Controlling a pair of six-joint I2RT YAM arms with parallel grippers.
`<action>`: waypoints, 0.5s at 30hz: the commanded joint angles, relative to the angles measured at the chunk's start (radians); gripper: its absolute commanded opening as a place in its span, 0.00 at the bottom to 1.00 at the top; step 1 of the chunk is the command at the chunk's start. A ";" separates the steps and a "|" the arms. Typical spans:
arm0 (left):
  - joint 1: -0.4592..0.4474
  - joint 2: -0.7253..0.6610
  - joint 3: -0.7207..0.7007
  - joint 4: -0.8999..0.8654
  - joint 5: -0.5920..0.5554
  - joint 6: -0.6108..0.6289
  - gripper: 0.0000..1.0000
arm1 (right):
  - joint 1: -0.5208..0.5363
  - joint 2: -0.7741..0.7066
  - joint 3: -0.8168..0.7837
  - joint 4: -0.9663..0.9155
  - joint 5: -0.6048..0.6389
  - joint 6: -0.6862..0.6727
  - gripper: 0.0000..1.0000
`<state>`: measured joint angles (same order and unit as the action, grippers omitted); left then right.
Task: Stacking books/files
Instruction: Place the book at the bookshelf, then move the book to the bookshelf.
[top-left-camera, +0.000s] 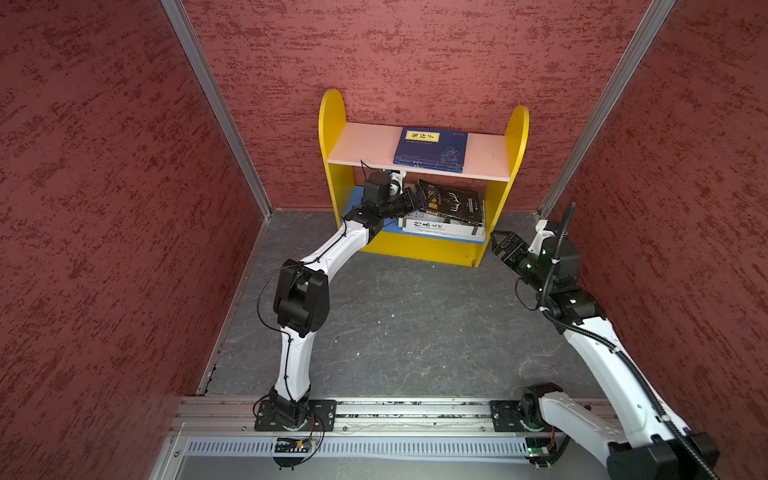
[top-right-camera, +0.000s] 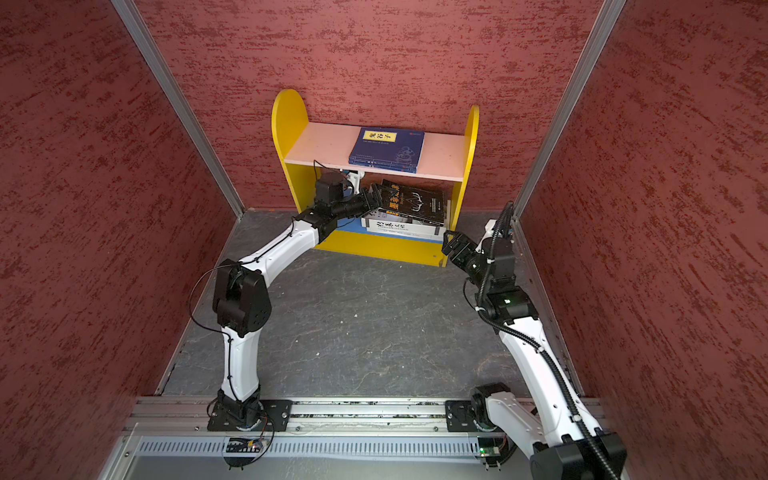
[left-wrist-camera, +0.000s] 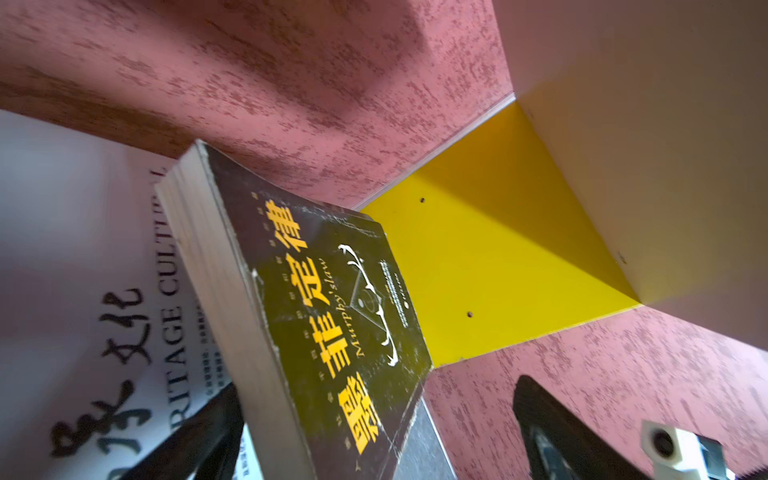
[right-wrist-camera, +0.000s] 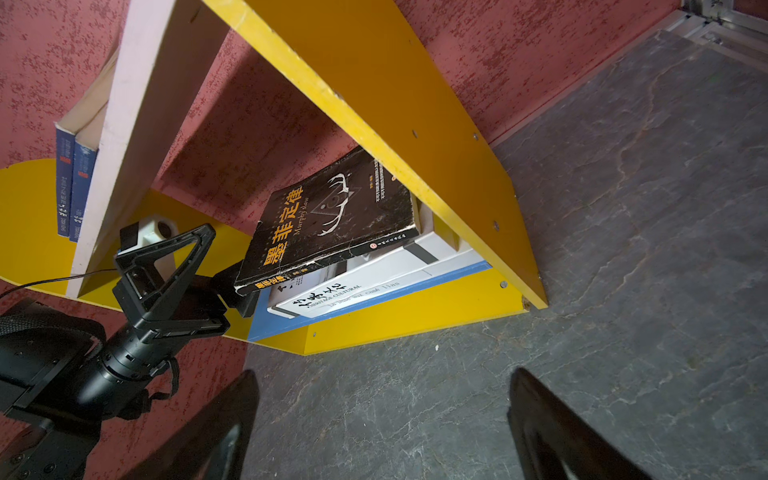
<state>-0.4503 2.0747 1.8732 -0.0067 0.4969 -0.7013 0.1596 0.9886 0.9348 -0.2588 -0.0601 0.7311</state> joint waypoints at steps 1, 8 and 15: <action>-0.008 -0.071 -0.019 -0.022 -0.094 0.059 0.99 | -0.008 0.004 0.009 0.030 -0.010 -0.016 0.94; -0.017 -0.105 -0.024 -0.143 -0.243 0.181 0.99 | -0.008 0.020 0.014 0.034 -0.026 -0.026 0.94; -0.022 -0.126 -0.073 -0.185 -0.347 0.241 0.99 | -0.009 0.035 0.021 0.040 -0.026 -0.034 0.94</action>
<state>-0.4660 1.9984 1.8297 -0.1696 0.2234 -0.5179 0.1593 1.0214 0.9348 -0.2520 -0.0811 0.7139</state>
